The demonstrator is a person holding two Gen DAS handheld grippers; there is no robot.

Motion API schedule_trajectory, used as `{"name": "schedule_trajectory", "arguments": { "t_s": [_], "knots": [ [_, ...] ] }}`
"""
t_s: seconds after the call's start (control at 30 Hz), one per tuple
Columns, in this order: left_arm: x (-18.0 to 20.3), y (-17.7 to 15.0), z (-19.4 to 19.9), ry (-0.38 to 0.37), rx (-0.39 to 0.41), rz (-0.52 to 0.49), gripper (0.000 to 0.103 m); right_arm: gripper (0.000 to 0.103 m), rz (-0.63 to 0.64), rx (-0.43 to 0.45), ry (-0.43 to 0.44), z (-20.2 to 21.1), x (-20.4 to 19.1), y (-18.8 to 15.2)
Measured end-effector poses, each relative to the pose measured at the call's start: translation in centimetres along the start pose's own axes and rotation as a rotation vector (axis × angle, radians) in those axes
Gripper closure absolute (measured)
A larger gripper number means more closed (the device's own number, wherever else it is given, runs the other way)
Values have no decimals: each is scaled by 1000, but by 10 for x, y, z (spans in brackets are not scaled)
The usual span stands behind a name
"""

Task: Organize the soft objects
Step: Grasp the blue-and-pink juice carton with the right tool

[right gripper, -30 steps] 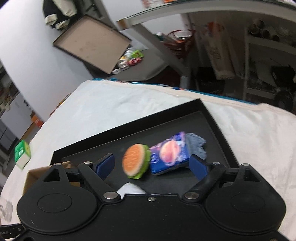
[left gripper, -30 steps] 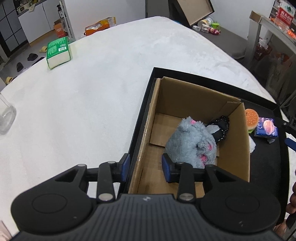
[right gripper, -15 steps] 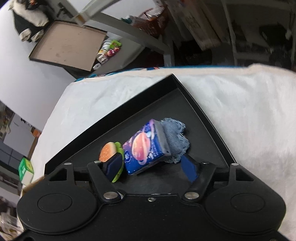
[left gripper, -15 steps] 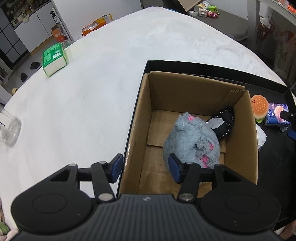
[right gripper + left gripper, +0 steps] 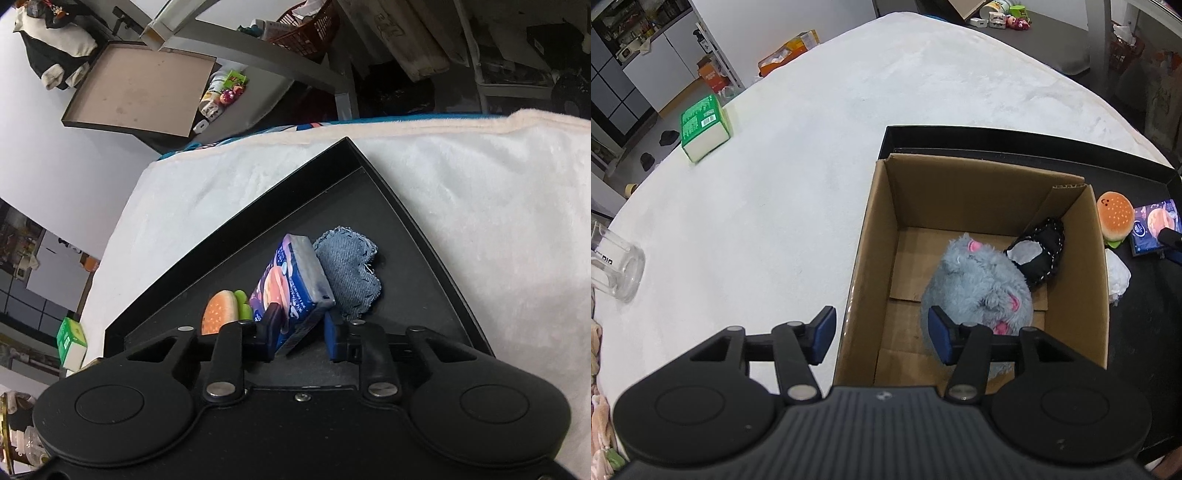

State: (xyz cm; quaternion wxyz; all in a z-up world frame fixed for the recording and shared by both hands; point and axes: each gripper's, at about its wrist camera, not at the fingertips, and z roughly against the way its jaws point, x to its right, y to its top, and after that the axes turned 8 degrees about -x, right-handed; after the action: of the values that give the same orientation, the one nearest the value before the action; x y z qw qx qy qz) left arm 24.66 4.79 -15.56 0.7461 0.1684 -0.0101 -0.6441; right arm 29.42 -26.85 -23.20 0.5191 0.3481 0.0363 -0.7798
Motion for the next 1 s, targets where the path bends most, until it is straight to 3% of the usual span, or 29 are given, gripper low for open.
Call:
{"name": "schedule_trajectory", "arguments": {
  "t_s": [0.43,1.0],
  "knots": [
    [-8,-12,17,-19,24,-1,50,86,29,29,40,28,-7,-1],
    [-22,-21,21,-135,69,-4,50,86,134,79,99,56,-38,-9]
  ]
}}
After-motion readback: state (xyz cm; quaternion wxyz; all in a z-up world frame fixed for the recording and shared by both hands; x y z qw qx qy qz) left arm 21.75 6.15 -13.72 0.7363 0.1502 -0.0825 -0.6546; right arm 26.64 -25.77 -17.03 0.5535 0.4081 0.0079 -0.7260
